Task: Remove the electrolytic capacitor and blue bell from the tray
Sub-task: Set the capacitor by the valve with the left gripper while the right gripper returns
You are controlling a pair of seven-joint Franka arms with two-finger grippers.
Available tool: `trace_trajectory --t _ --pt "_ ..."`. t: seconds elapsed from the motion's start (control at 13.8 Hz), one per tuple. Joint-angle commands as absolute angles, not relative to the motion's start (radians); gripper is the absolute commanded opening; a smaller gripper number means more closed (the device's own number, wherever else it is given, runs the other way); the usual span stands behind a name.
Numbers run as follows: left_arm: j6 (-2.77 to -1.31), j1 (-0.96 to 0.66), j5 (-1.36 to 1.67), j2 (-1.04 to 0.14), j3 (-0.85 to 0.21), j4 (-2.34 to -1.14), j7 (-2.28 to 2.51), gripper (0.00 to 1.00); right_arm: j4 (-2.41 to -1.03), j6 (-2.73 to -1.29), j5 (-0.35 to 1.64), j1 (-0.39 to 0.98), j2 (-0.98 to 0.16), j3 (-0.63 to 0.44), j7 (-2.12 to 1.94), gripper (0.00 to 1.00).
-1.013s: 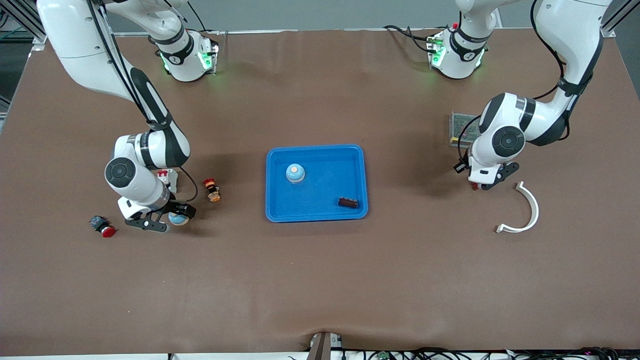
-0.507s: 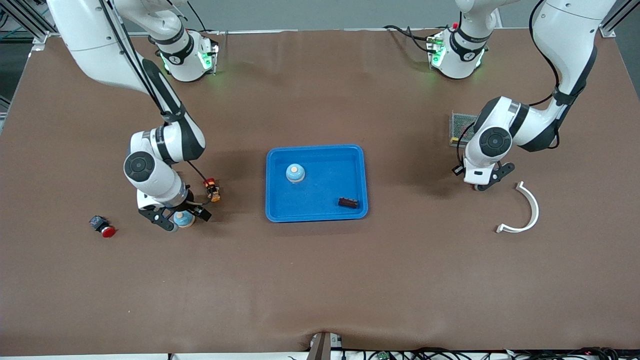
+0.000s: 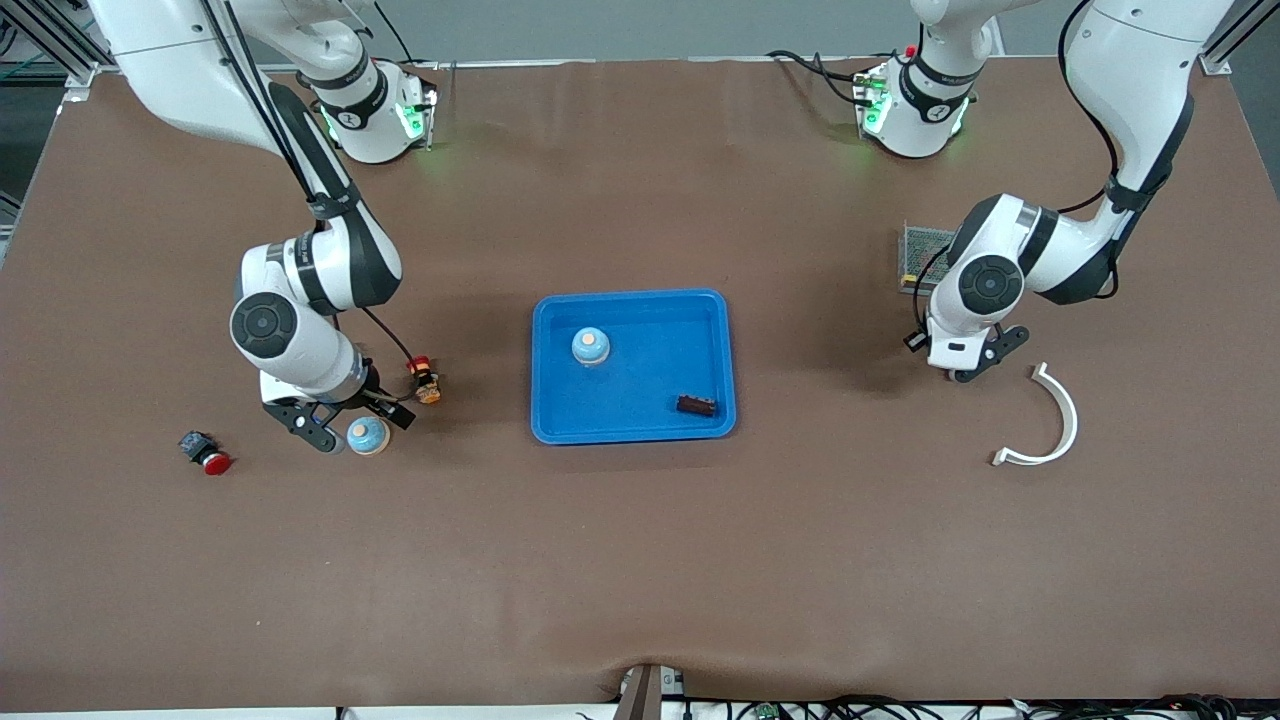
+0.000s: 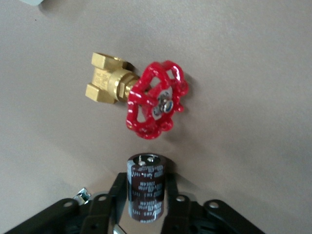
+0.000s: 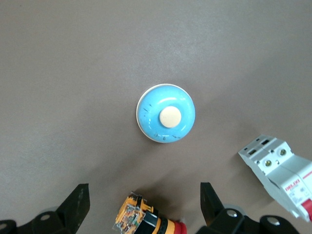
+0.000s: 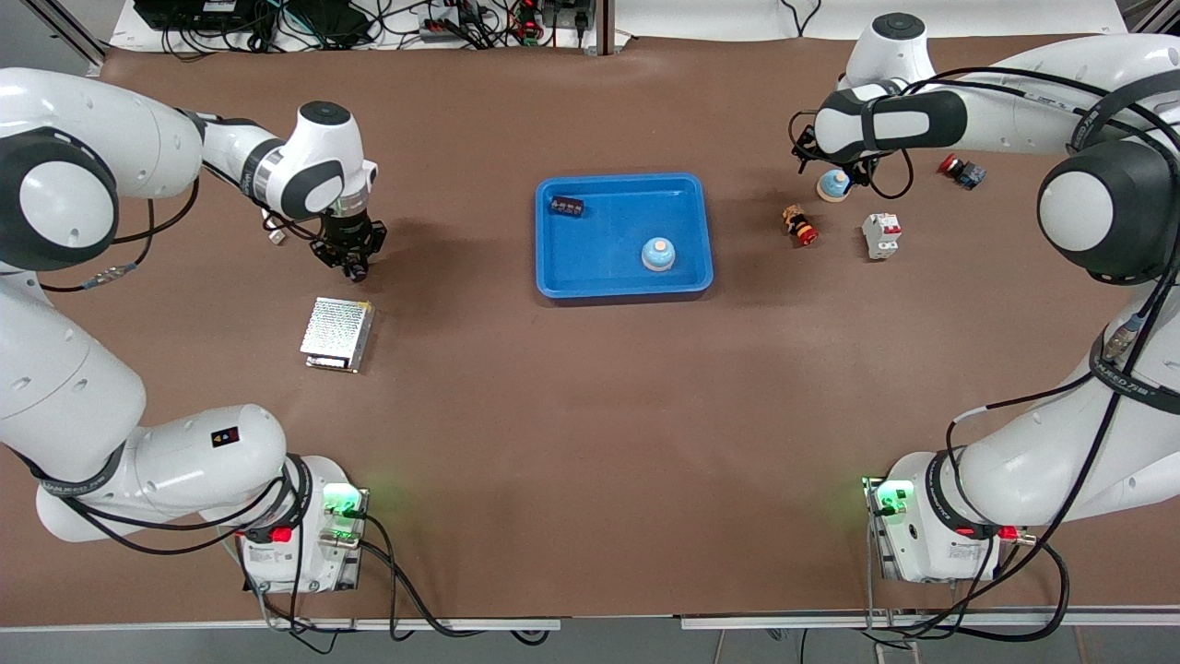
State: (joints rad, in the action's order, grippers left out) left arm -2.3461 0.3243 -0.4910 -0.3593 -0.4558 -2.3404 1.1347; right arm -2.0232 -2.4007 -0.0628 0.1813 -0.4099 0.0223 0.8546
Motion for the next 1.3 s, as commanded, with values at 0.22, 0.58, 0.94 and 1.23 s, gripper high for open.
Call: trace_trajectory --t 0.22,0.58,0.94,1.23 --pt "-2.341 0.357 -0.508 -0.354 -0.469 -2.310 1.157 1.00 -2.040 -2.355 -0.066 0.207 -0.368 0.037 1.052 1.00" --pt "-2.316 0.356 -0.497 -0.347 -0.489 -2.275 1.172 1.00 -2.037 -2.355 -0.067 0.303 -0.362 0.075 1.495 1.00" --pt "-2.120 0.351 -0.358 -0.344 -0.564 -2.113 1.170 1.00 -2.034 -2.370 -0.069 0.440 -0.370 0.074 1.863 1.00" --pt "-2.079 0.344 -0.278 -0.345 -0.586 -2.045 1.173 1.00 -2.026 -2.372 -0.071 0.531 -0.373 0.074 2.041 1.00"
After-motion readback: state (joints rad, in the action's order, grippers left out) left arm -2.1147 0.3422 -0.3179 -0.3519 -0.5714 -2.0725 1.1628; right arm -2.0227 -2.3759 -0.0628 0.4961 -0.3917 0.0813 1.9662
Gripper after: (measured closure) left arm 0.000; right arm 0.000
